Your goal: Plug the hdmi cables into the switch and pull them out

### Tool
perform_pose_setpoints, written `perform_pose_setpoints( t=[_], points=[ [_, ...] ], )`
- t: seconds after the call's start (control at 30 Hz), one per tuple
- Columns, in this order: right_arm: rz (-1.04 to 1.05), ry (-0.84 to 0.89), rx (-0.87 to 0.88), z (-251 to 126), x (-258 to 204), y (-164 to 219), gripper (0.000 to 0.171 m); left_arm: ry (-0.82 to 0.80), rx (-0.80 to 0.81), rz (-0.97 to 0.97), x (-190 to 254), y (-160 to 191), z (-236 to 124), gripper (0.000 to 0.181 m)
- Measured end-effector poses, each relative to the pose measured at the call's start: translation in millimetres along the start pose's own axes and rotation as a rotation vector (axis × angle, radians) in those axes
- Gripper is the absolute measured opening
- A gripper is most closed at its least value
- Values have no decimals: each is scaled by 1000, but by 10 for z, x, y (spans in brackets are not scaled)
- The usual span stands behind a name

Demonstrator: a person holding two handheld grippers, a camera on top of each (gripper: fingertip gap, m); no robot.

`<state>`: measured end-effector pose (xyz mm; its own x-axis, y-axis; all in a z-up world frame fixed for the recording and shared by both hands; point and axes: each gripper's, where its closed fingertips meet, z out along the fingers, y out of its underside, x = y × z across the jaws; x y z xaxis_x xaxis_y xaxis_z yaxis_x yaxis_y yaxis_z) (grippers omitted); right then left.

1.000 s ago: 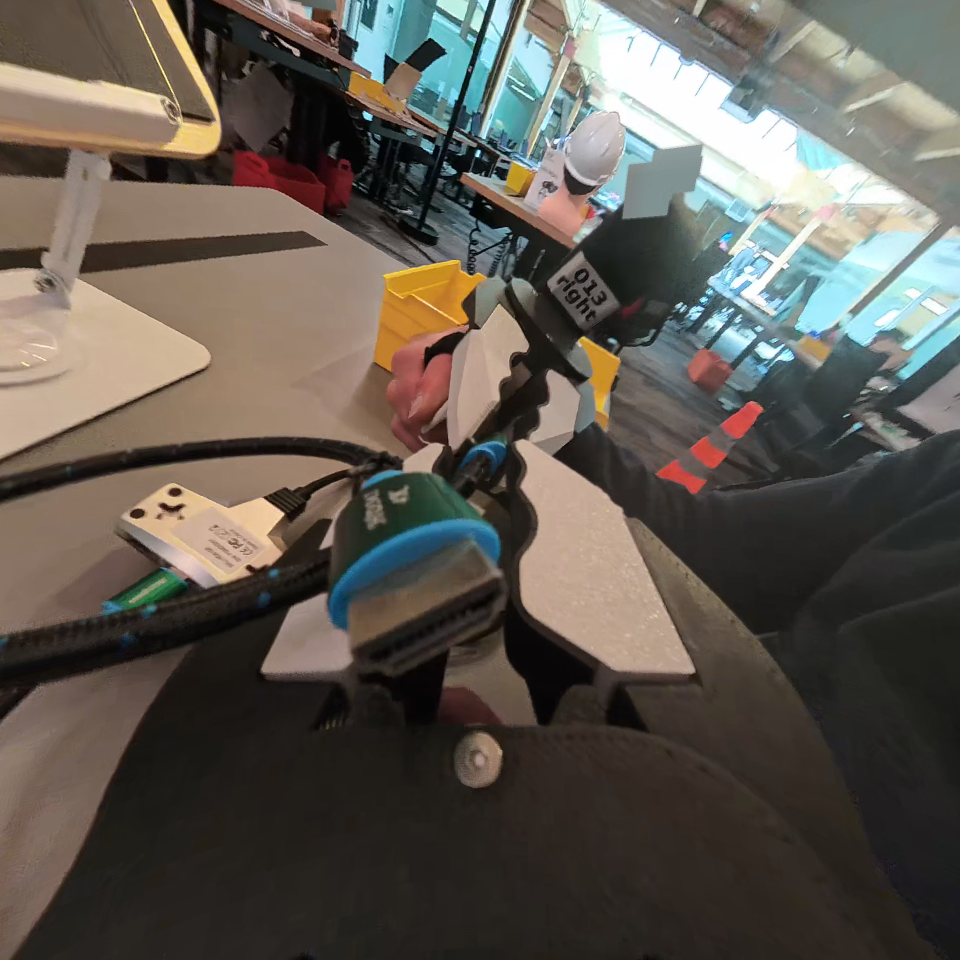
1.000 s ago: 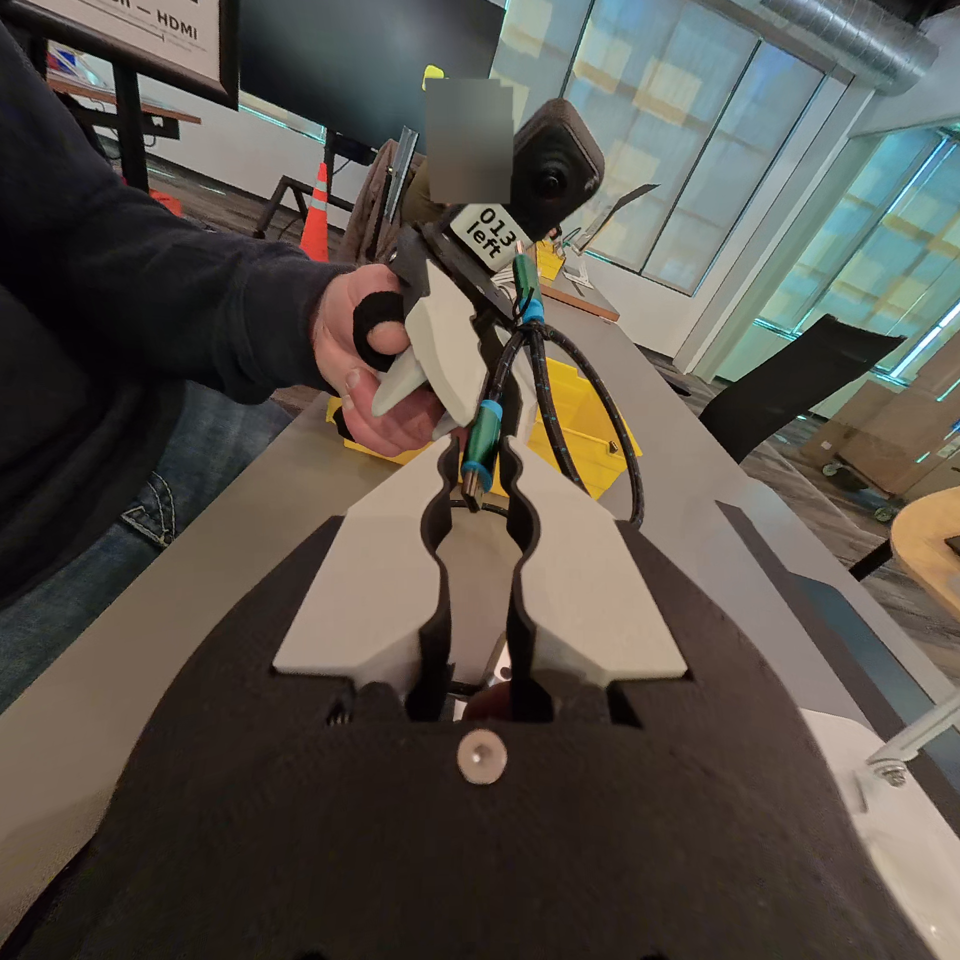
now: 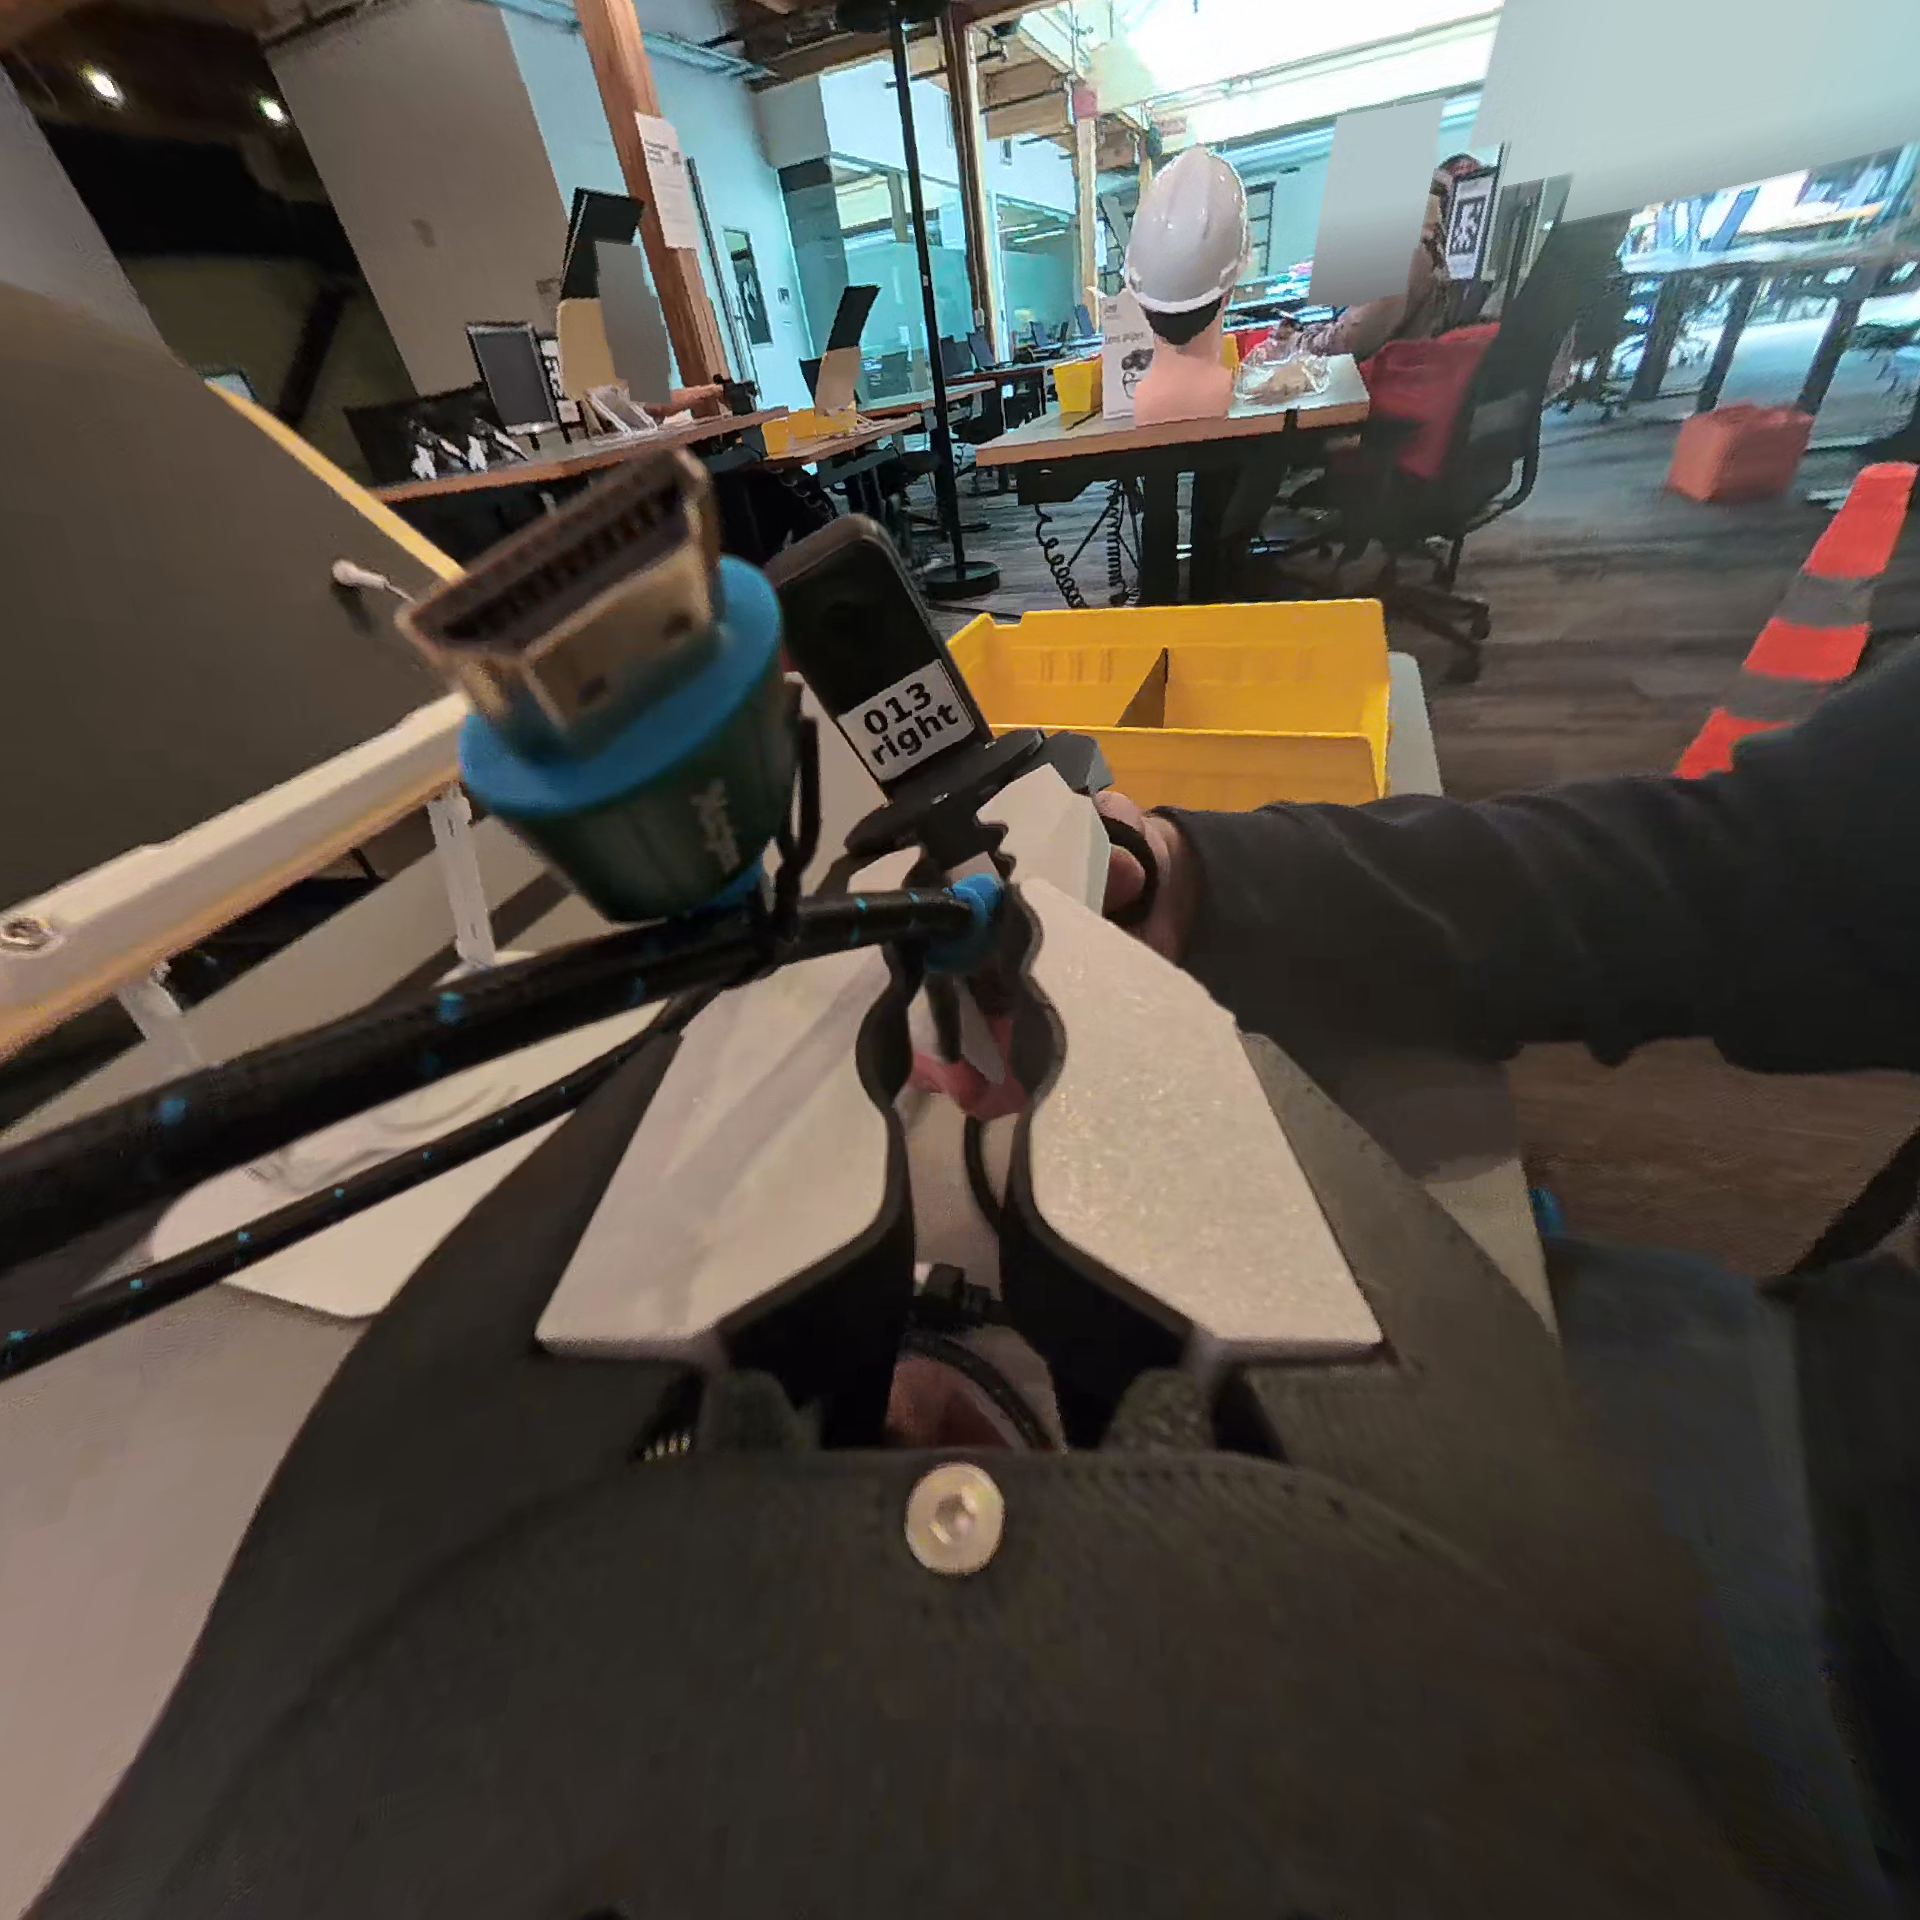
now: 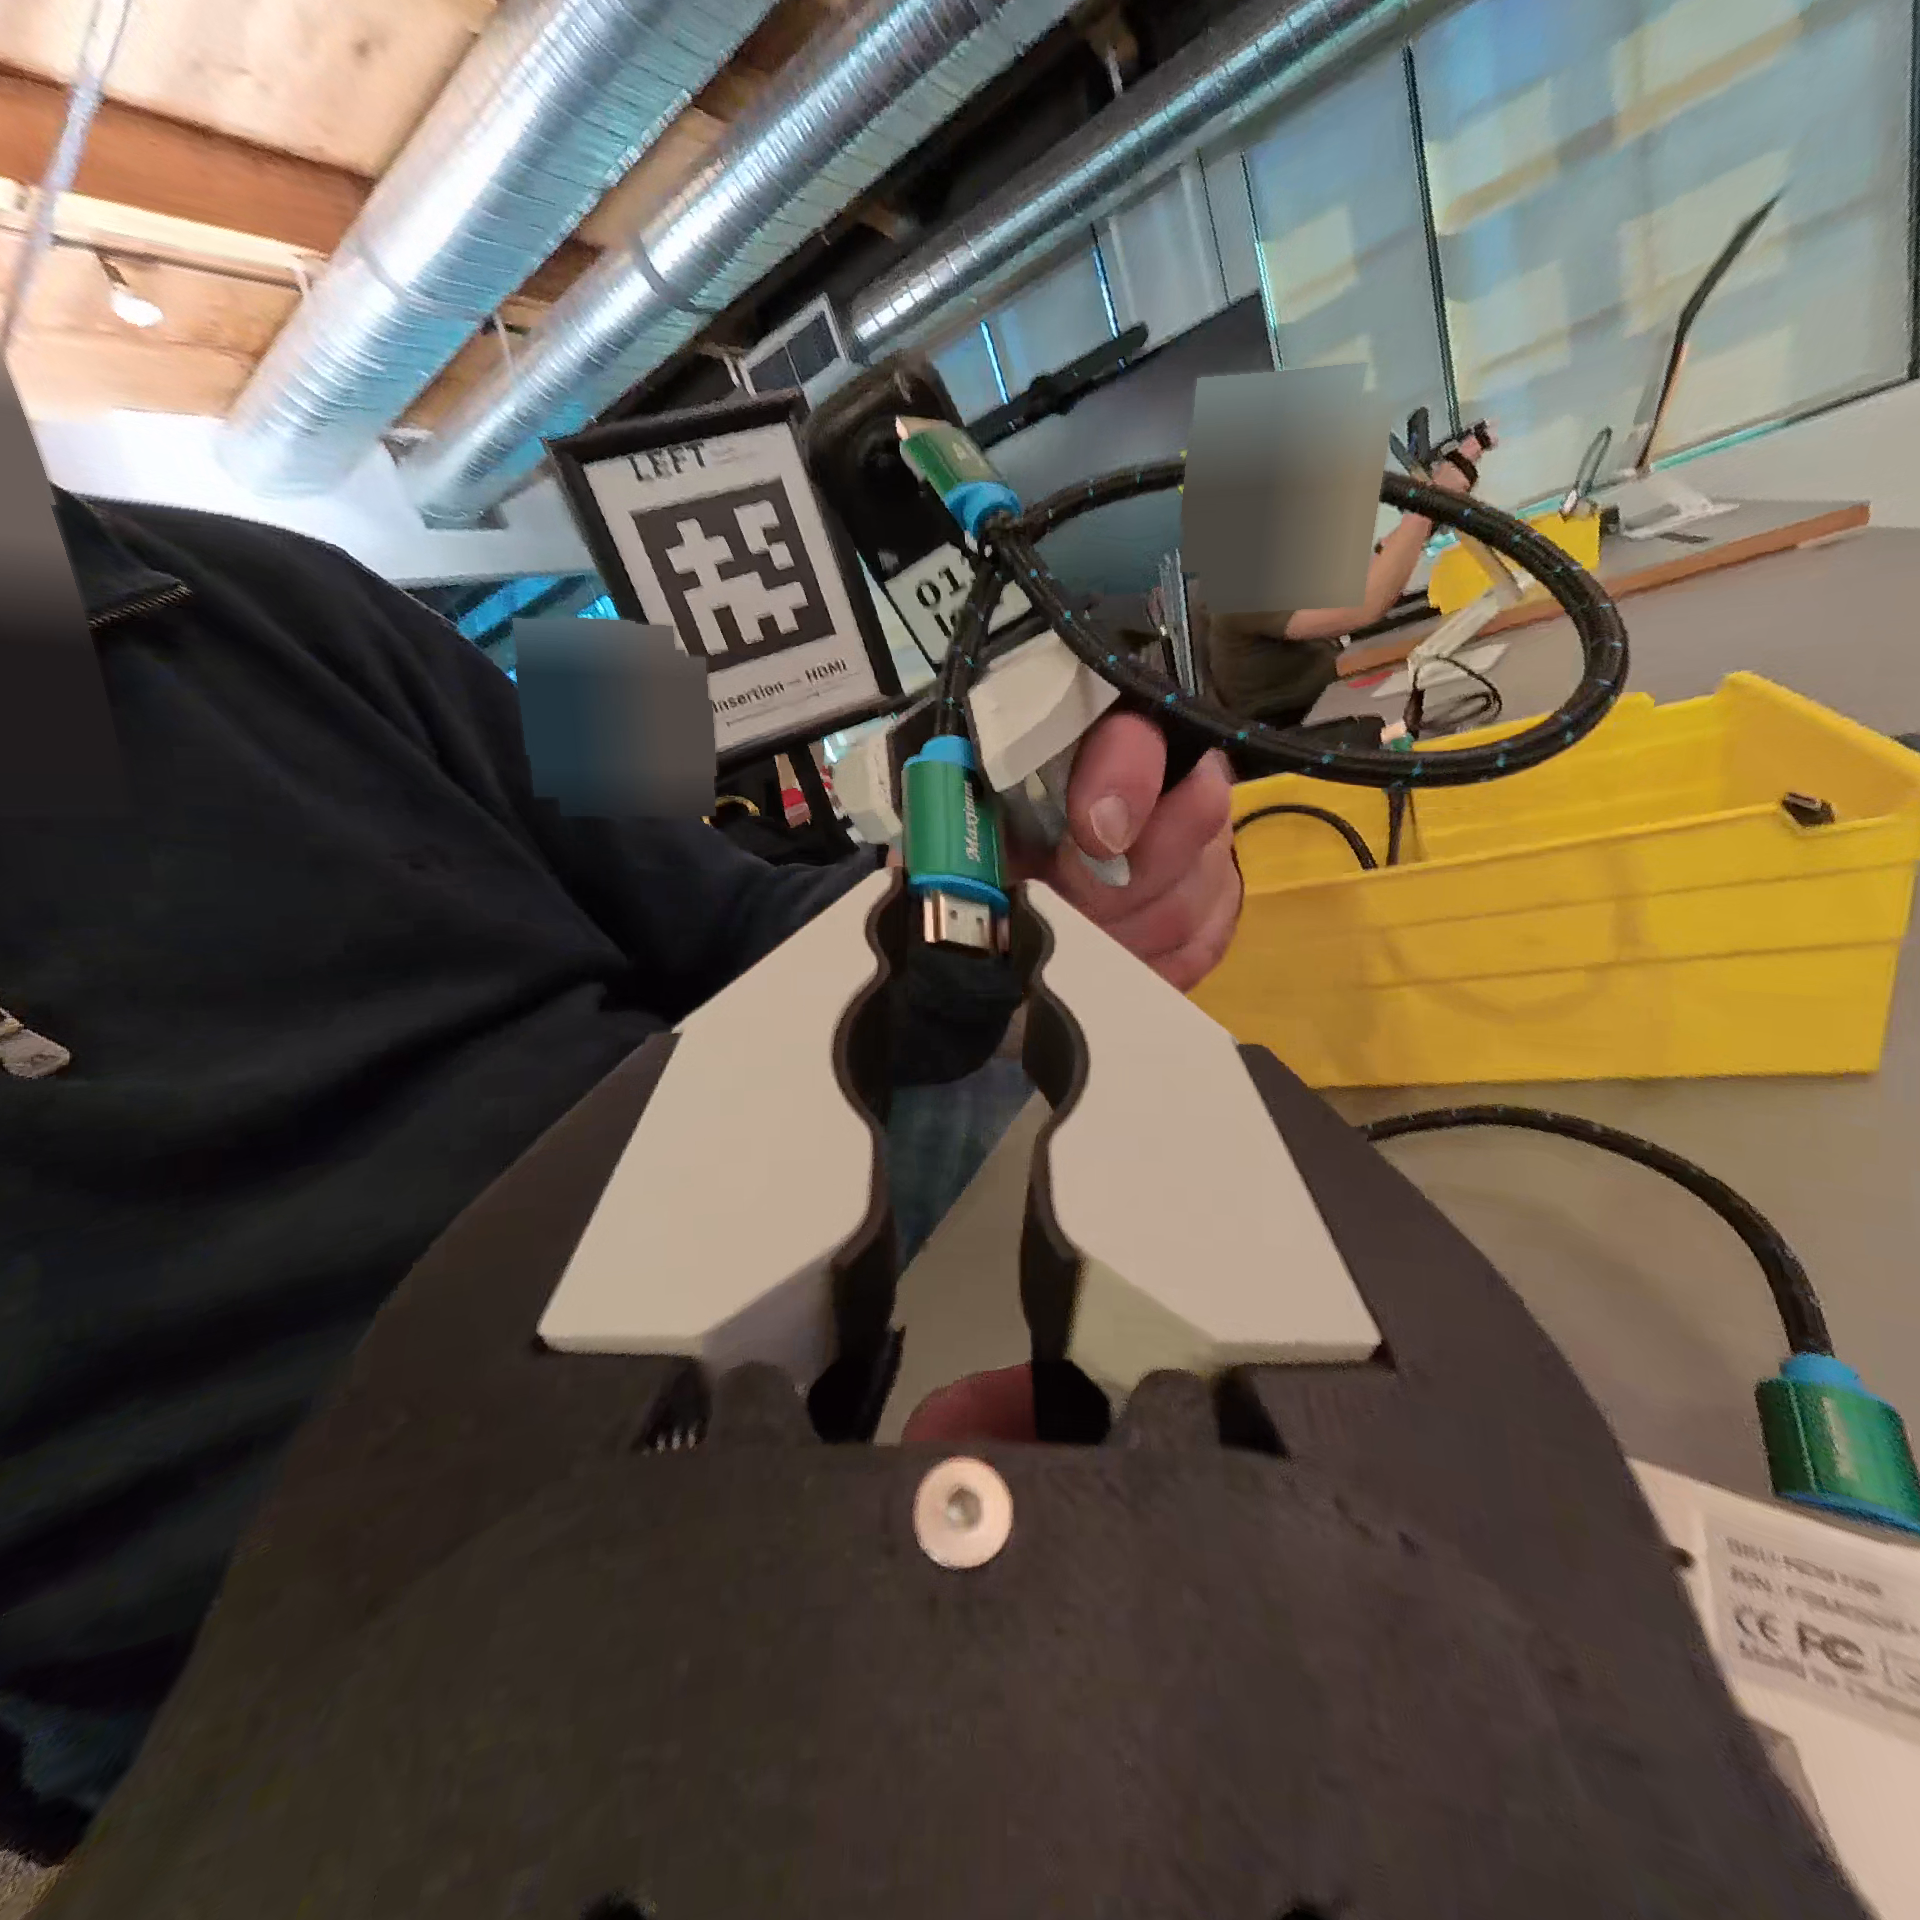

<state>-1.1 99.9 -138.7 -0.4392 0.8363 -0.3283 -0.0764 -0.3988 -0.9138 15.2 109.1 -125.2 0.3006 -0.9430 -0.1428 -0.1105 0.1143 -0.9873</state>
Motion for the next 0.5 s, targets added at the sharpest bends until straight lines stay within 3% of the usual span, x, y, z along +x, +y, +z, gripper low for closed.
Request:
perform_pose_setpoints(
  t=[0.23, 0.5],
  points=[
    [20, -54, 67, -5, -83, -111, 18, -9, 7, 136, 54, -48, -26, 13],
    [-108, 27, 11, 8, -52, -79, 16, -15, -13, 158, 46, -30, -51, 14]
  ],
)
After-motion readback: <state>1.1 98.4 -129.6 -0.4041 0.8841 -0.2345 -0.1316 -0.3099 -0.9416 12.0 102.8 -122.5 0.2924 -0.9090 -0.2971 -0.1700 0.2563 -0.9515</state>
